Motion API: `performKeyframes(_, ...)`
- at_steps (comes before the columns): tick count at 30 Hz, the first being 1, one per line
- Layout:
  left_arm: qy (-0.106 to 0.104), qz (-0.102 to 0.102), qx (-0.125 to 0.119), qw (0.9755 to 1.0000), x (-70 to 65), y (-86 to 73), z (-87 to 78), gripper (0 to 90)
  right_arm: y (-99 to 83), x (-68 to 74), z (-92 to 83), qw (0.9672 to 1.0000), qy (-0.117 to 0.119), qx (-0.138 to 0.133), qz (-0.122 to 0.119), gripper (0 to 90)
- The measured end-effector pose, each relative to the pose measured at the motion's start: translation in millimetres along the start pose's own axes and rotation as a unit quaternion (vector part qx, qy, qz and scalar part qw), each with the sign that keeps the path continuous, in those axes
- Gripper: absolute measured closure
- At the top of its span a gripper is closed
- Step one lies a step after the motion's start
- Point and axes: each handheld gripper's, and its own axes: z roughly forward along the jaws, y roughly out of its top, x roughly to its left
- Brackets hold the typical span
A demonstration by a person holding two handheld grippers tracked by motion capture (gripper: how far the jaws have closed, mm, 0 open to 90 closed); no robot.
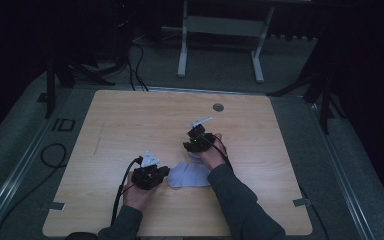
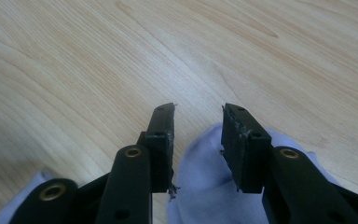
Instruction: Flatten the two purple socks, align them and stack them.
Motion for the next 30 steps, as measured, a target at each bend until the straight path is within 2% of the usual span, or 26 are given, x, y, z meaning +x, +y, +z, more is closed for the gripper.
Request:
performKeyframes(8, 0.001, -0.001, 0.000, 1.0000, -0.2, -0.3, -0.1, 82.3, 0.0, -3.4, 9.3, 0.9999, 0.002, 0.008, 0.013, 62.9)
performKeyframes(13, 0.001, 0.000, 0.001, 1.0000, -0.1, -0.5, -0.1, 81.8, 0.3, -7.6, 10.7, 0.9996, 0.011, 0.006, 0.025, 63.0)
performKeyframes(14, 0.001, 0.001, 0.002, 1.0000, 0.0, -0.5, 0.2, 81.8, 0.0, -11.1, 12.4, 0.9992, 0.017, 0.006, 0.035, 63.4)
performKeyframes(21, 0.001, 0.001, 0.002, 1.0000, -0.8, -0.7, 0.5, 81.5, -0.7, -10.9, 18.2, 0.9986, 0.024, 0.015, 0.046, 64.0)
performKeyframes(25, 0.000, -0.001, 0.002, 1.0000, -0.9, -0.7, 0.2, 81.2, -1.4, -9.8, 24.9, 0.9983, 0.018, 0.029, 0.046, 66.6)
performKeyframes(30, 0.001, -0.001, 0.002, 1.0000, -0.3, -0.6, -0.2, 81.0, -2.5, -9.7, 30.7, 0.9977, 0.007, 0.041, 0.054, 78.8)
